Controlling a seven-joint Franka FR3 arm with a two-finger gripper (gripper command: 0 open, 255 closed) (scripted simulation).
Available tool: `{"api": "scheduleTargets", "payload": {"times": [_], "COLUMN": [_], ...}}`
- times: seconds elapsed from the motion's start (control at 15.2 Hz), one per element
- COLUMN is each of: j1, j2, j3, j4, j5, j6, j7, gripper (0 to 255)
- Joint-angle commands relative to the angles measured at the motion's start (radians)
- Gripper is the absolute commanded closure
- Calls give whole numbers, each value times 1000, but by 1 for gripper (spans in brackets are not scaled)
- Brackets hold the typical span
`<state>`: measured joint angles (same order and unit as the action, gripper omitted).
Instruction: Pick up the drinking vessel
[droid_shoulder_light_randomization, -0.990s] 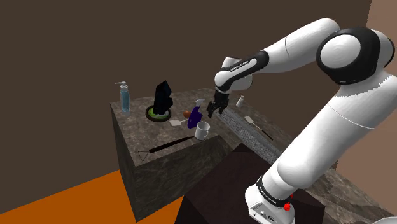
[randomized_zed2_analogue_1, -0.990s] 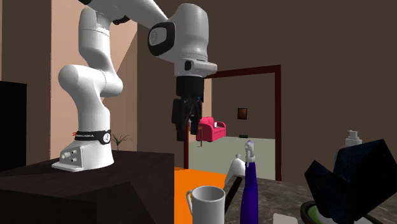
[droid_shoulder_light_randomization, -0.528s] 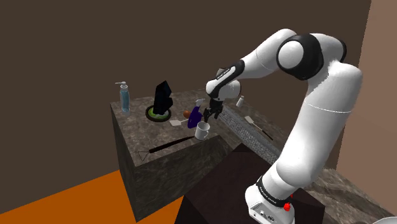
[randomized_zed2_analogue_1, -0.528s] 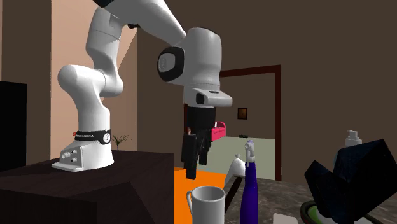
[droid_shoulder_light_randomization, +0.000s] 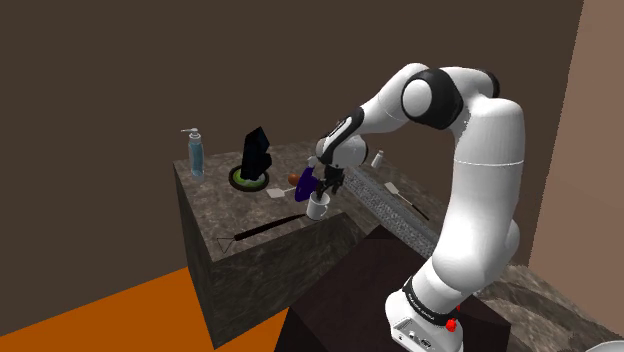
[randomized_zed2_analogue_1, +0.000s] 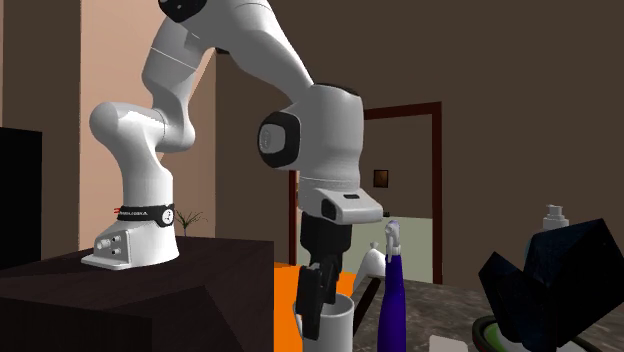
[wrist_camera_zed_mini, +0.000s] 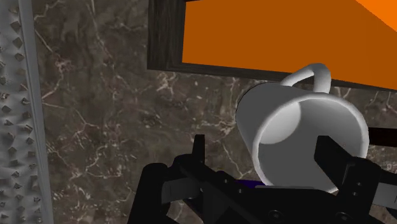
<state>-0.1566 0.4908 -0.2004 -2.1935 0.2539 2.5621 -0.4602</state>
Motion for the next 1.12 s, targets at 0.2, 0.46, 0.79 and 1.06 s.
{"api": "scheduleTargets", "payload": {"times": [0.2,0.46,0.79,1.06], "j1": [-14,-15,-15,-8], "j2": [61,62,62,35], "j3": [19,19,19,10], "j4": [19,20,19,12], "j5": [22,22,22,13], "j6": [42,42,42,24], "j7": [-17,-18,-18,-10], "gripper": [0,255,255,255]}}
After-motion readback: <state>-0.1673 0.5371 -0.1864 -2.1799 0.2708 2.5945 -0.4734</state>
